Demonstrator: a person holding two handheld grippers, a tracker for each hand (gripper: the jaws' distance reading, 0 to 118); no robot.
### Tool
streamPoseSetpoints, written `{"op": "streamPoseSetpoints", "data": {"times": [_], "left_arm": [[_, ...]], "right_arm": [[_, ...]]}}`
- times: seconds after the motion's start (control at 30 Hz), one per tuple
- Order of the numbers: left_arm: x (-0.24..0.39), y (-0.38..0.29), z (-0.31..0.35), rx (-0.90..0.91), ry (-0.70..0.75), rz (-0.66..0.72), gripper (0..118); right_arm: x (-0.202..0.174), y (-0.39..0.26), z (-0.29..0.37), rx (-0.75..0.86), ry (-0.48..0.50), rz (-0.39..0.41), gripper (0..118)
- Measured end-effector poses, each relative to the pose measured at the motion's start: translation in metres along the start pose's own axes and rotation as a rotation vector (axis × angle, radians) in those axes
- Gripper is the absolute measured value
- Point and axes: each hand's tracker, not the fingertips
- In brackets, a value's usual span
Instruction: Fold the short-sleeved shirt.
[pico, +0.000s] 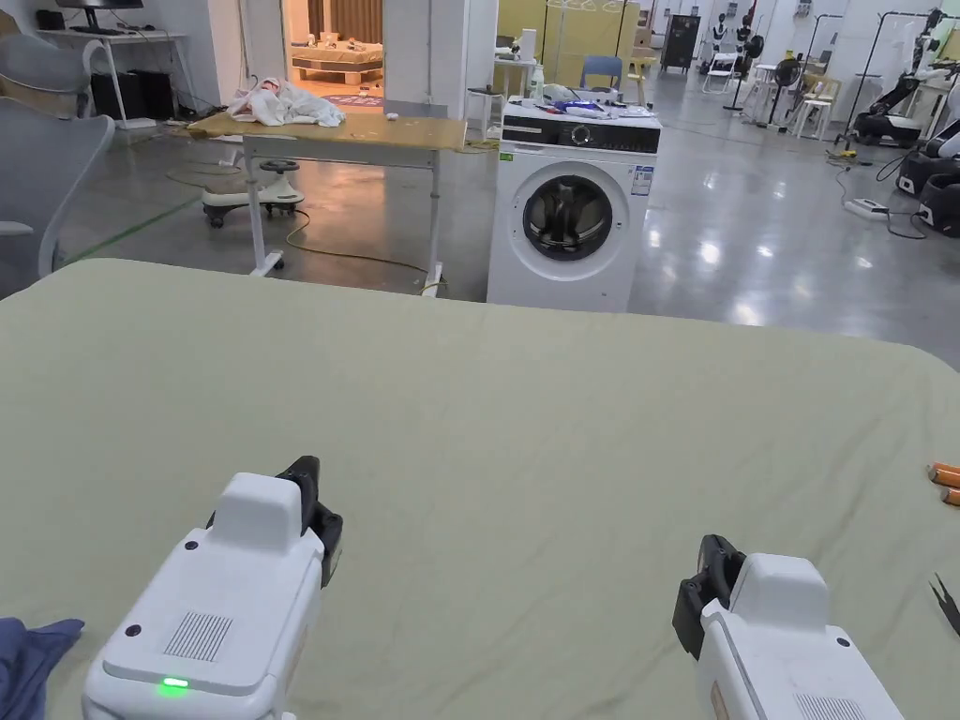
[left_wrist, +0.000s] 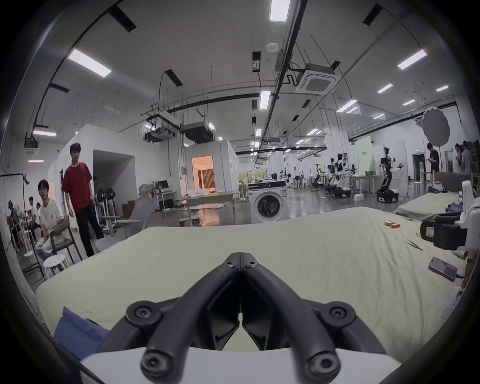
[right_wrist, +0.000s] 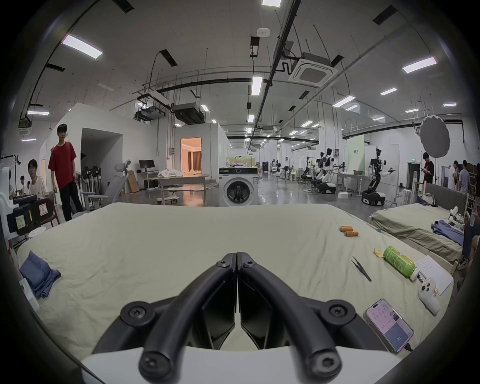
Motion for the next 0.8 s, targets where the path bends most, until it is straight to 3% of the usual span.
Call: {"op": "streamPoseSetpoints", "data": {"times": [0.63, 0.7, 0.73, 0.8], "left_arm": [[0.014, -0.004, 0.006, 0.011, 0.036, 0.021, 0], [0.015, -0.005, 0.006, 0.01, 0.045, 0.028, 17], [0.015, -0.006, 0.006, 0.007, 0.05, 0.028, 36], [0.014, -0.007, 0.005, -0.003, 0.052, 0.03, 55]], "right_arm": [[-0.011, 0.002, 0.004, 0.053, -0.012, 0.006, 1], [-0.012, 0.002, 0.004, 0.054, -0.014, 0.014, 14], [-0.013, 0.001, 0.004, 0.053, -0.016, 0.021, 39], [-0.014, 0.001, 0.003, 0.049, -0.027, 0.032, 71]]}}
